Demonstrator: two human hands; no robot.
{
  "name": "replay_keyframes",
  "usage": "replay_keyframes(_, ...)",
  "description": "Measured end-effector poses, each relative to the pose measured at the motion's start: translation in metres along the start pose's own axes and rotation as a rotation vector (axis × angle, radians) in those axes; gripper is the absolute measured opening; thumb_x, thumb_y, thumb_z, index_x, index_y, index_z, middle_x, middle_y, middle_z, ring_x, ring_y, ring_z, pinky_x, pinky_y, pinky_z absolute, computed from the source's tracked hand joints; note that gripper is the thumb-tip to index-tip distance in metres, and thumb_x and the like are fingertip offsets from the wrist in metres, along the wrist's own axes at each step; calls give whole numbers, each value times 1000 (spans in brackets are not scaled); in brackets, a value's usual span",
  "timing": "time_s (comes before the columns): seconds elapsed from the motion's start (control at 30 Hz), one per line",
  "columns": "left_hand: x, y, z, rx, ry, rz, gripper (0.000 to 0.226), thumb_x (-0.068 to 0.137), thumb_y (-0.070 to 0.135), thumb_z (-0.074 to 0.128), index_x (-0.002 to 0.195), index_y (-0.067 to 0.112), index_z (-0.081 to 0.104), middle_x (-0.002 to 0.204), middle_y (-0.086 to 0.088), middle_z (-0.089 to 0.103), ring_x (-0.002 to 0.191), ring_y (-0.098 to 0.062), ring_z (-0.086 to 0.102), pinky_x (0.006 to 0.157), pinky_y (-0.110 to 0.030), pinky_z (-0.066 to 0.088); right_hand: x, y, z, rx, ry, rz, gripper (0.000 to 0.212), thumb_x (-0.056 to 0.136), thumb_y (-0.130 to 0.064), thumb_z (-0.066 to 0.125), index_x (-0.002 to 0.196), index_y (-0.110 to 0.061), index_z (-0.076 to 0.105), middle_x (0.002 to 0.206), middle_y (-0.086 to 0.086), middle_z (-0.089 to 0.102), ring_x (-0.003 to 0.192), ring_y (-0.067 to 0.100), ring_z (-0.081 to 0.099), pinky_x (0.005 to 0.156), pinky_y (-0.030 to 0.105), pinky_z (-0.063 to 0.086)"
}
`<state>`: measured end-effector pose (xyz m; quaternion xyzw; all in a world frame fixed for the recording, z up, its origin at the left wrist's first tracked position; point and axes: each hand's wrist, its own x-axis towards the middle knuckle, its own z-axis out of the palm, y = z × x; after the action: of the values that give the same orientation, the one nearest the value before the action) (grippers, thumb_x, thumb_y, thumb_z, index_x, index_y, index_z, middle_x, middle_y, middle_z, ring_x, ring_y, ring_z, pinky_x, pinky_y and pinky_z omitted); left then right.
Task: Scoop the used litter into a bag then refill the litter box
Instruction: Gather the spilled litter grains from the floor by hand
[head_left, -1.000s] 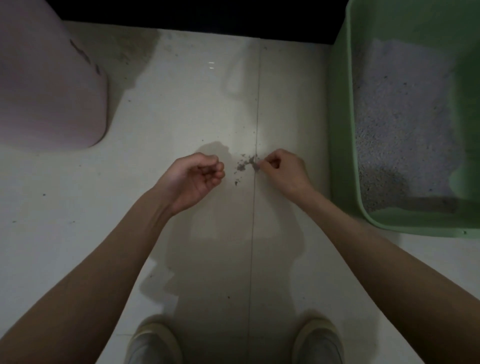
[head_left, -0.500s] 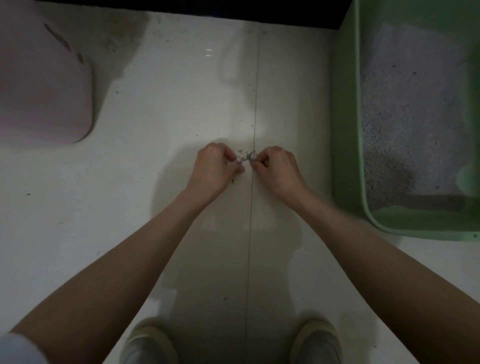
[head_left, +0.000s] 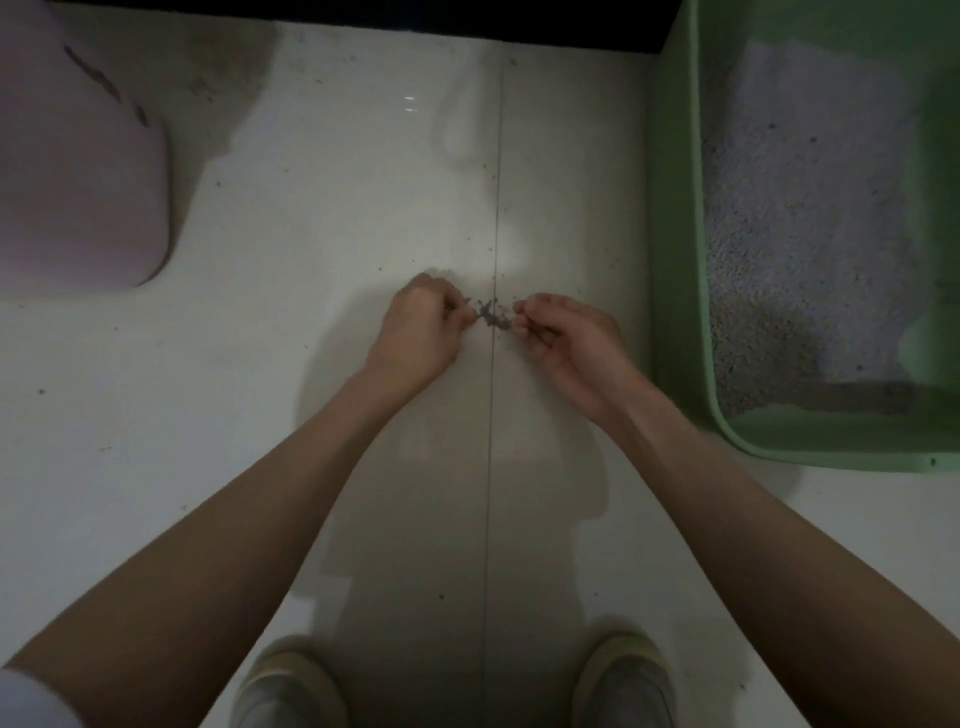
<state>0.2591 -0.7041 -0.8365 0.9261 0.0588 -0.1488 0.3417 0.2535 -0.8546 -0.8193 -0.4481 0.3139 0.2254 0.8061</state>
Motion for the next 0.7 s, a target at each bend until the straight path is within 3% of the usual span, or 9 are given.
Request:
replay_keyframes(0.13,-6,-3,-30,-891,-153,-330,10,88,6,59,79,5,63,72,-3,62,64,-5,60,64,-14,50,3,-4,1,-15,20,-4,27,87,9,35,72,-2,56,55,4,61,54,12,54,51,17,46)
replay_keyframes(0.17,-8,-7,-36,-1037,-180,-390,10,88,2,58,79,5,62,71,-3,64,64,-7,62,65,-14,51,5,-4,1,-152,56,-43,26,88,6,38,71,-3,56,57,4,60,54,12,51,51,18,43)
replay_keyframes(0.23,-9,-12,-41,-1101,-182,-448,11,86,-4,57,80,4,62,66,-2,67,64,-9,64,65,-14,53,9,-1,1,-685,142,-162,17,89,-6,51,74,-9,58,65,-1,57,58,7,49,56,16,40)
replay_keyframes(0.27,-9,-14,-40,-1051,-167,-451,13,85,-7,56,80,4,62,65,-3,67,63,-10,64,63,-14,53,11,0,0,-951,172,-231,9,87,-12,58,78,-12,60,68,-6,56,61,4,49,58,13,40)
replay_keyframes(0.33,-8,-15,-32,-832,-106,-422,15,86,-4,57,76,6,63,67,-6,63,62,-12,59,61,-16,51,14,5,-1,-1203,180,-317,8,83,-19,66,87,-14,61,72,-7,54,67,5,50,59,11,39)
replay_keyframes(0.4,-6,-14,-19,-537,-12,-353,13,84,8,63,72,12,64,67,-2,60,61,-10,54,67,-21,48,19,10,0,-1288,169,-341,19,80,-23,69,94,-11,62,82,-2,55,76,11,51,67,18,37)
replay_keyframes(0.5,-4,-9,-5,-175,73,-189,12,76,21,73,83,12,69,75,2,61,69,-9,55,69,-14,41,24,14,5,-1441,140,-382,27,78,-27,71,98,-10,61,94,2,54,84,13,51,72,20,36)
replay_keyframes(0.6,-2,-8,5,-41,71,-114,24,75,22,75,93,7,69,92,-8,65,83,-17,60,75,-19,40,28,17,9,-1458,121,-410,24,80,-22,70,97,-8,63,102,7,59,93,19,56,78,25,40)
replay_keyframes(0.7,-4,-9,8,31,88,-51,17,79,21,70,90,8,69,95,-10,62,89,-22,59,77,-24,39,29,16,14,-1492,106,-432,19,83,-18,66,97,-6,67,105,11,63,99,24,58,81,24,39)
